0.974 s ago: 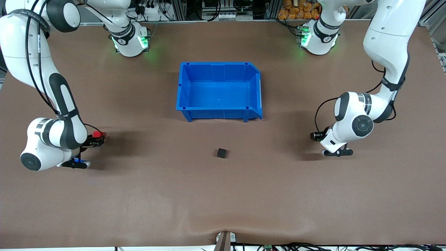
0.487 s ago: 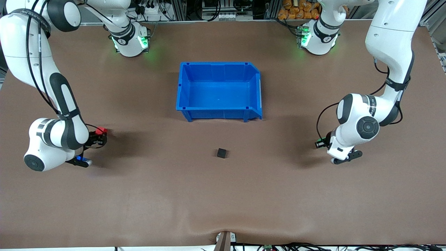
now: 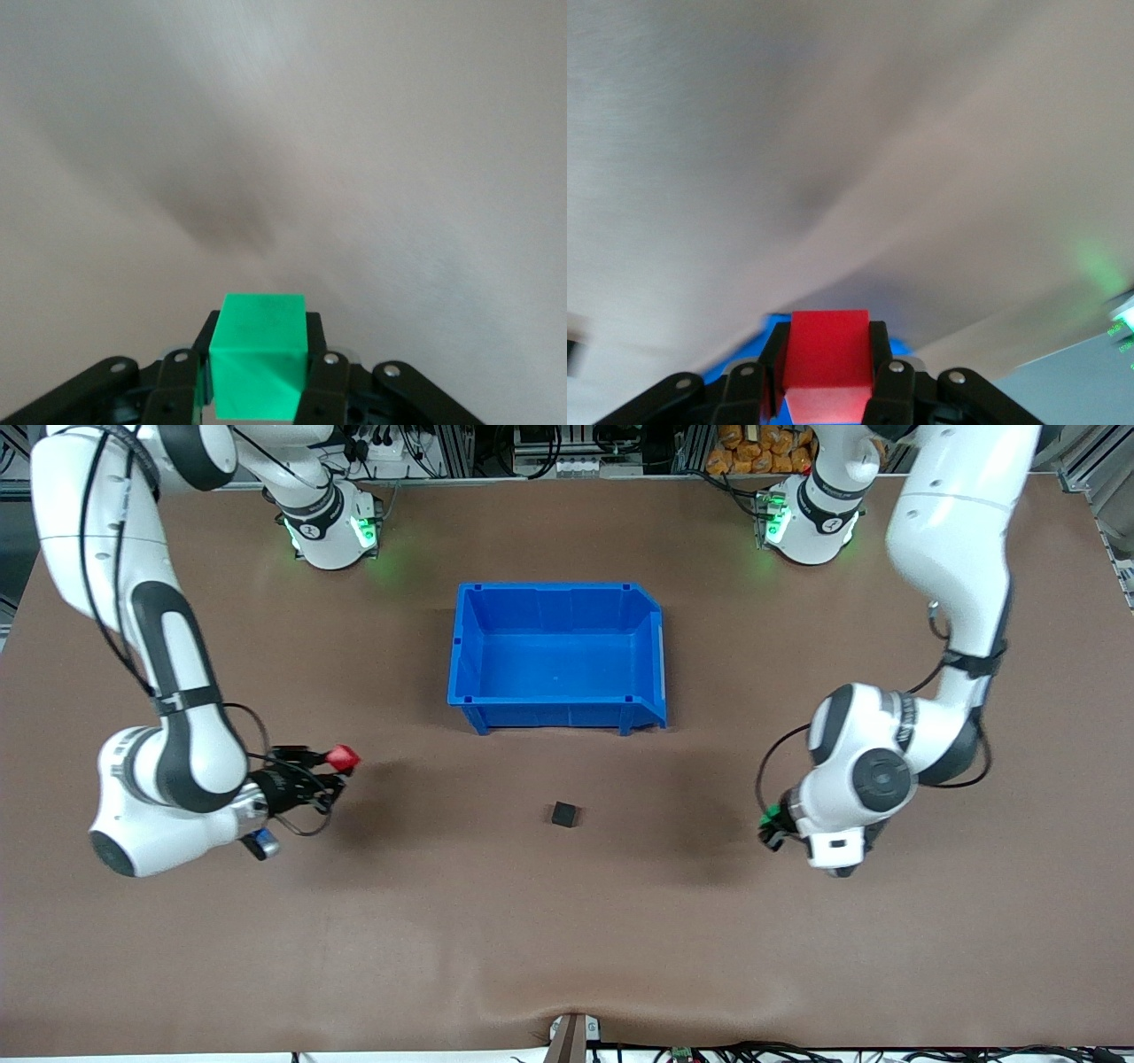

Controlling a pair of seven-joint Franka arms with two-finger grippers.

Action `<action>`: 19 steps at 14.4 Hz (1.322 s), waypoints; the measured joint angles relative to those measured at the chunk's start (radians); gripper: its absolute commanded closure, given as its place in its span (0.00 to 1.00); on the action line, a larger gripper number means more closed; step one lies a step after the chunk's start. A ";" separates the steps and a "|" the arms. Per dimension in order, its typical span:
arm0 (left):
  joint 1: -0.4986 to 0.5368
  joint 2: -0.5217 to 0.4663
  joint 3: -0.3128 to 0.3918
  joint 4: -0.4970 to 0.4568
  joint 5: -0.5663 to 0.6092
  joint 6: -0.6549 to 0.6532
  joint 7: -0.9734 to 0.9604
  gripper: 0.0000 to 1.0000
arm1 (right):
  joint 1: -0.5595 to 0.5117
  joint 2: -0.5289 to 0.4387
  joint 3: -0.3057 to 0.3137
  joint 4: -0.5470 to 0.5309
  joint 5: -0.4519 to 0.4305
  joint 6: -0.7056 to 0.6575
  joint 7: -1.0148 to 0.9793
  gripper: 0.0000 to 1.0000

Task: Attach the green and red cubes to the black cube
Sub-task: 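Carry the red and green cubes toward the black cube with both grippers, then press the red and green cubes against the black cube's sides, both grippers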

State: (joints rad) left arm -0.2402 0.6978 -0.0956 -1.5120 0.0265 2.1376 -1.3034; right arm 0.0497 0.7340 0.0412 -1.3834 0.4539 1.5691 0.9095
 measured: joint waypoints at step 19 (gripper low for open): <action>-0.315 0.294 -0.008 0.301 -0.077 0.188 -0.493 1.00 | 0.418 0.140 0.008 -0.001 0.161 0.741 0.746 1.00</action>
State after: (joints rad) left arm -0.5553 0.9921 -0.1039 -1.2113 -0.0503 2.3260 -1.7966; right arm 0.4677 0.8735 0.0487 -1.3847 0.6144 2.3102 1.6552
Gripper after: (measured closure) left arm 0.608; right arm 0.604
